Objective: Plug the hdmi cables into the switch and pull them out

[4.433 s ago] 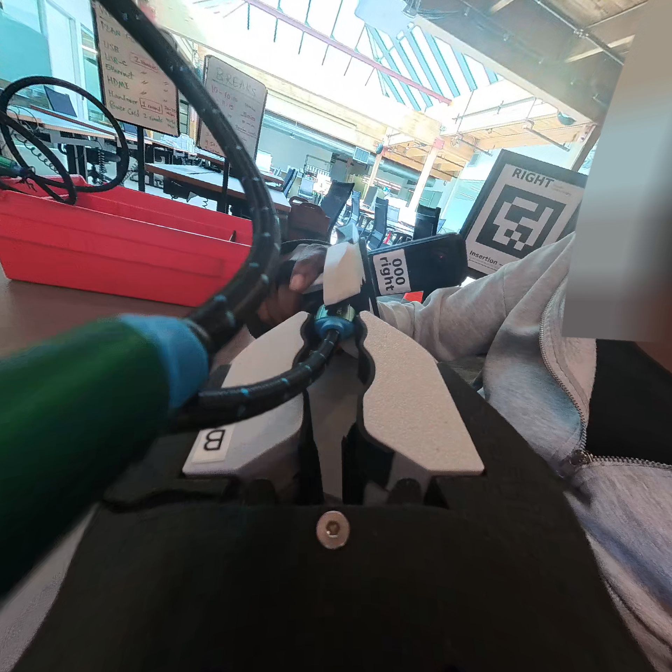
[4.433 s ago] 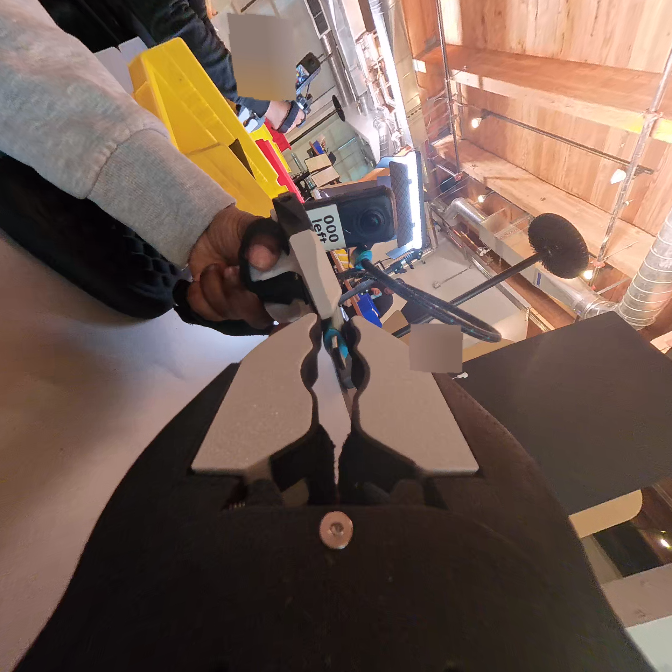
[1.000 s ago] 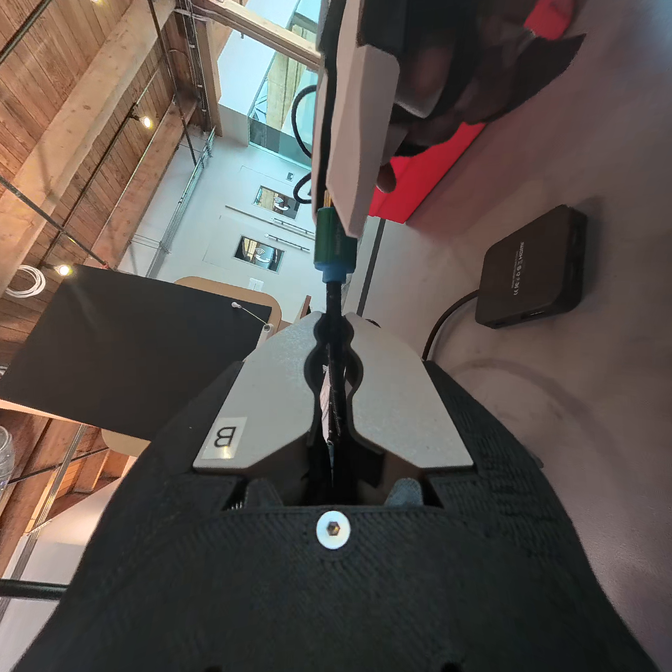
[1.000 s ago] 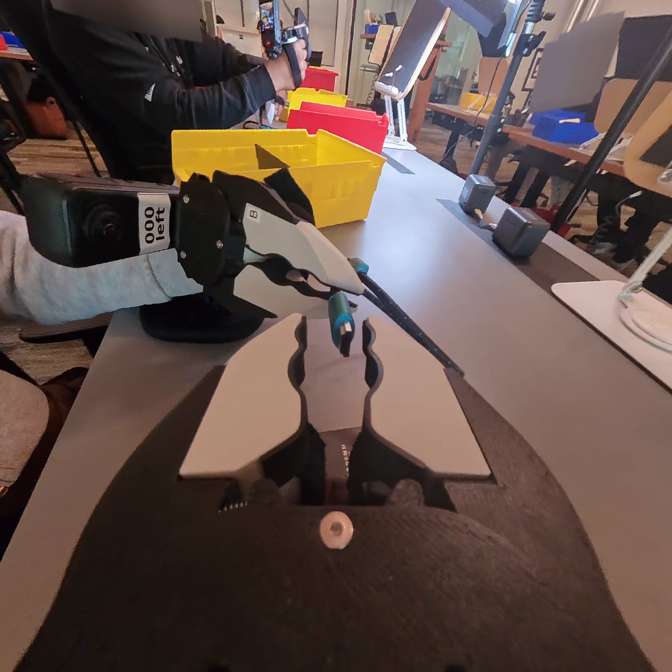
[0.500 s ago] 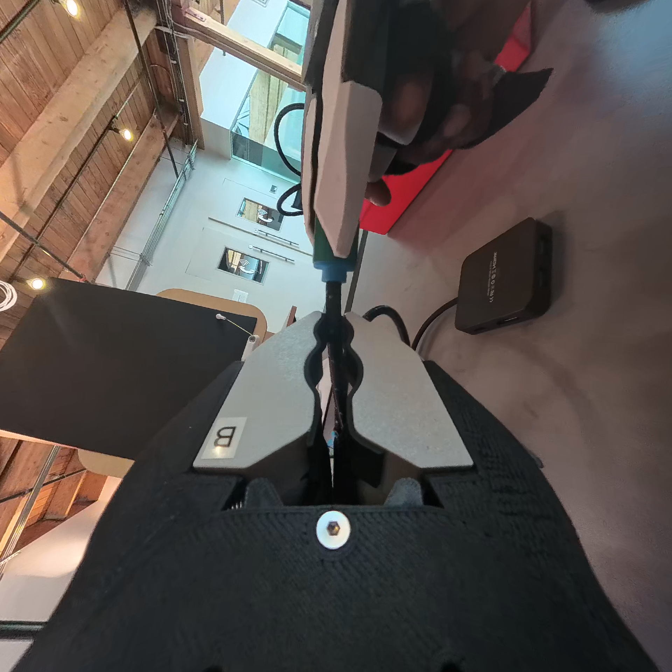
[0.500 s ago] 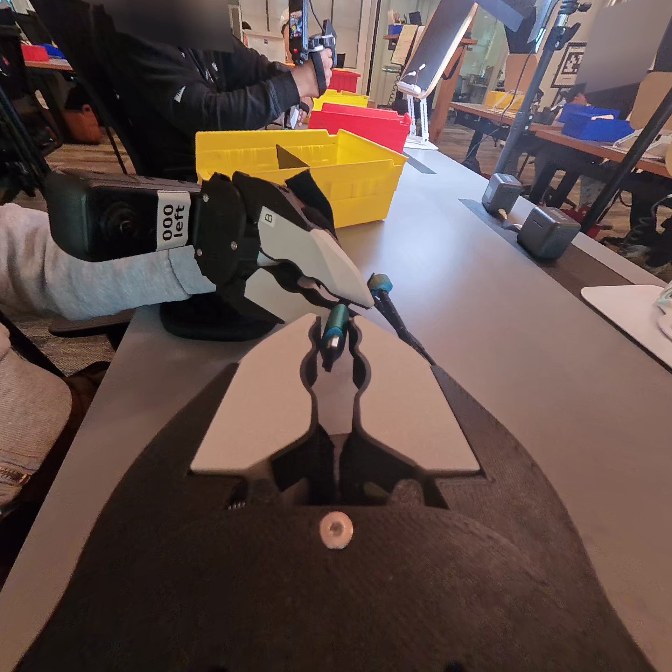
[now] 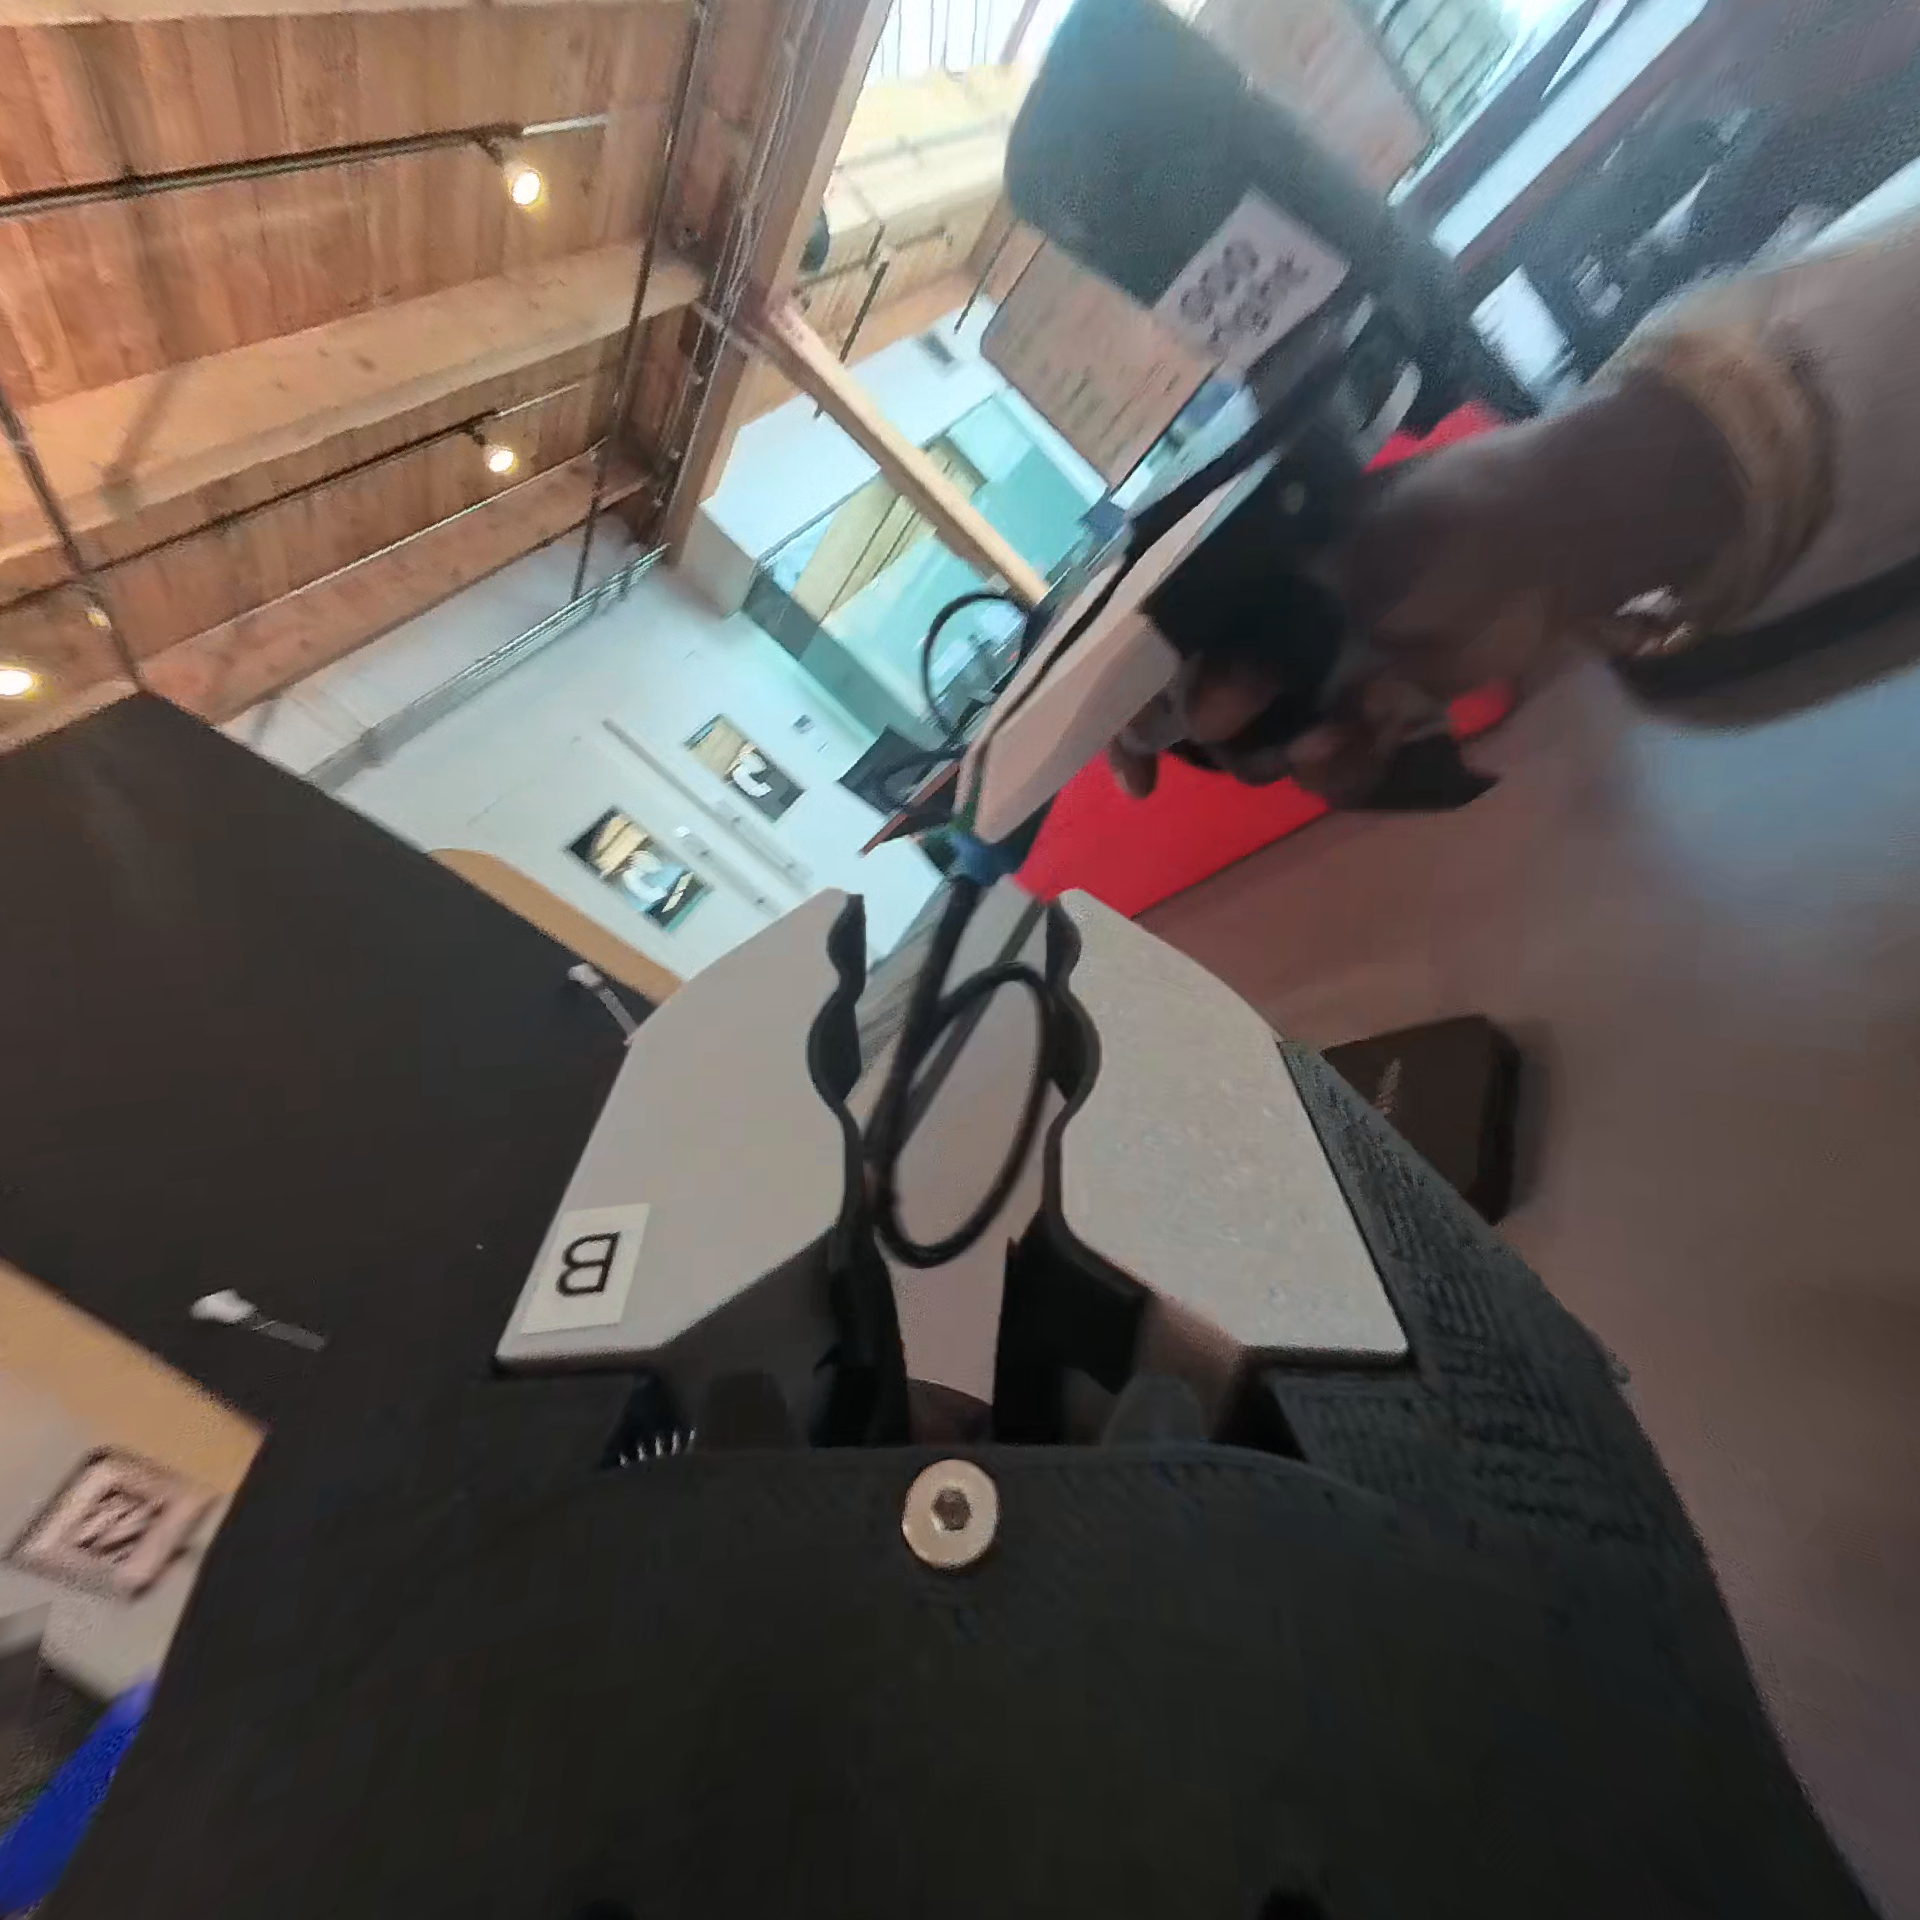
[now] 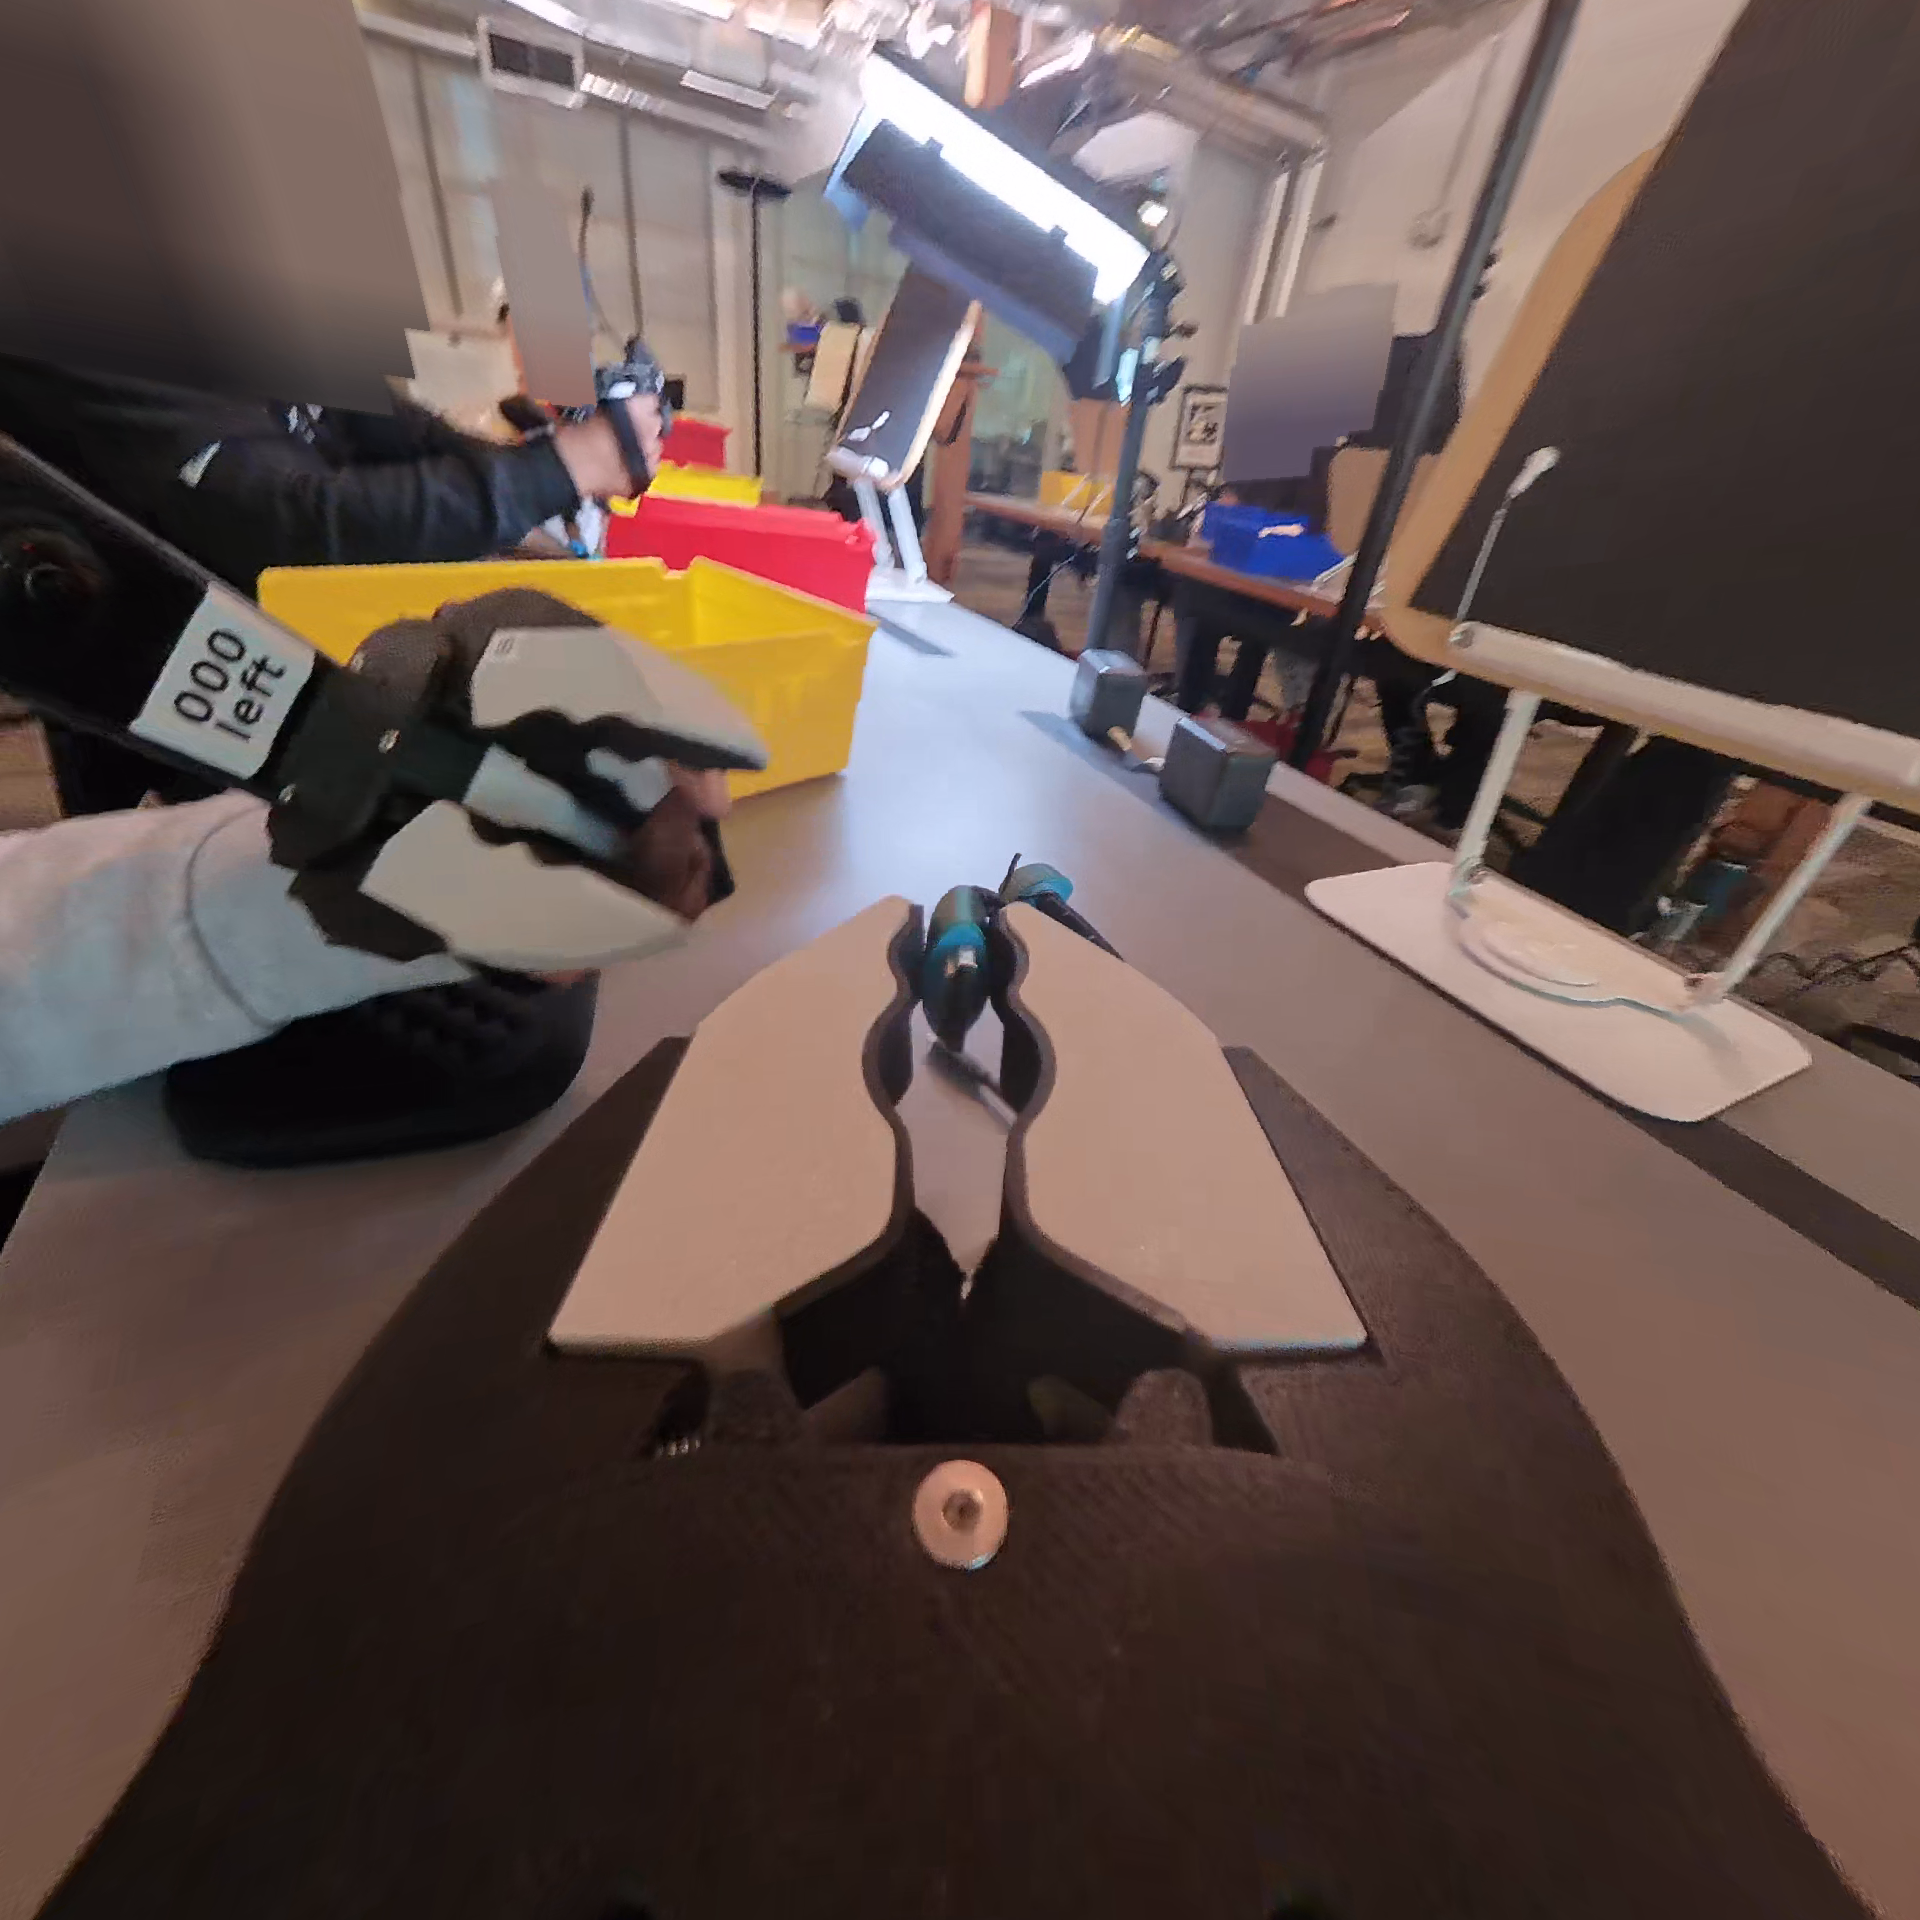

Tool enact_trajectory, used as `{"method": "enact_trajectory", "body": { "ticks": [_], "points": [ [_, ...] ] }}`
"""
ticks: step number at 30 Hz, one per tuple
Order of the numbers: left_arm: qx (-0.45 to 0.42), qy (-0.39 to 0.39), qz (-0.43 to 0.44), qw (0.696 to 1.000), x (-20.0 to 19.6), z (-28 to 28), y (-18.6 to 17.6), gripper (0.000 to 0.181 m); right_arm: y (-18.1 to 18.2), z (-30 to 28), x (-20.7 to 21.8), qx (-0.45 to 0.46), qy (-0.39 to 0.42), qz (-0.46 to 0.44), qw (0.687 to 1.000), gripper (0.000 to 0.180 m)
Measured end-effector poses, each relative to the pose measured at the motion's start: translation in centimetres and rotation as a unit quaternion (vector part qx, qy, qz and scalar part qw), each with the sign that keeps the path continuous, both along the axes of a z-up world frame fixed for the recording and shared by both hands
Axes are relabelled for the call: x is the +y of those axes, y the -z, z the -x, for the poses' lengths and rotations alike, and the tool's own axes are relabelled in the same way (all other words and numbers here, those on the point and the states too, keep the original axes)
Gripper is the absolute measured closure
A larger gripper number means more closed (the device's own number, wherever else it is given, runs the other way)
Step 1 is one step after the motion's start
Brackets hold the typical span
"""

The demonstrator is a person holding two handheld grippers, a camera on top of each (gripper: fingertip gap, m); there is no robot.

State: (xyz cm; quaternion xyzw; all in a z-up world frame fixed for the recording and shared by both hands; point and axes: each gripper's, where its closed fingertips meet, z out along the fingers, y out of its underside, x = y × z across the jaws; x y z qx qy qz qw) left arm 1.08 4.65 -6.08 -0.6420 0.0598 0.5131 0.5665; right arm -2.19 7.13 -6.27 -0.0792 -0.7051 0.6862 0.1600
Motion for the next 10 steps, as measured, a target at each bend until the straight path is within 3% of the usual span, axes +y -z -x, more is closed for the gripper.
{"method": "enact_trajectory", "body": {
  "ticks": [6,8,10],
  "points": [
    [-0.163,0.161,0.037,0.973,3.5,-2.8,3.8,0.146,-2.2,0.7,0.5,-0.017,0.016,0.085,0.996,0.168],
    [-0.182,0.173,0.057,0.966,4.4,-3.1,5.0,0.141,-3.6,-0.2,-0.5,-0.054,-0.029,0.137,0.989,0.169],
    [-0.177,0.155,0.071,0.969,4.8,-2.7,5.6,0.131,-6.0,-2.8,-1.7,-0.114,-0.134,0.217,0.96,0.168]
  ]
}}
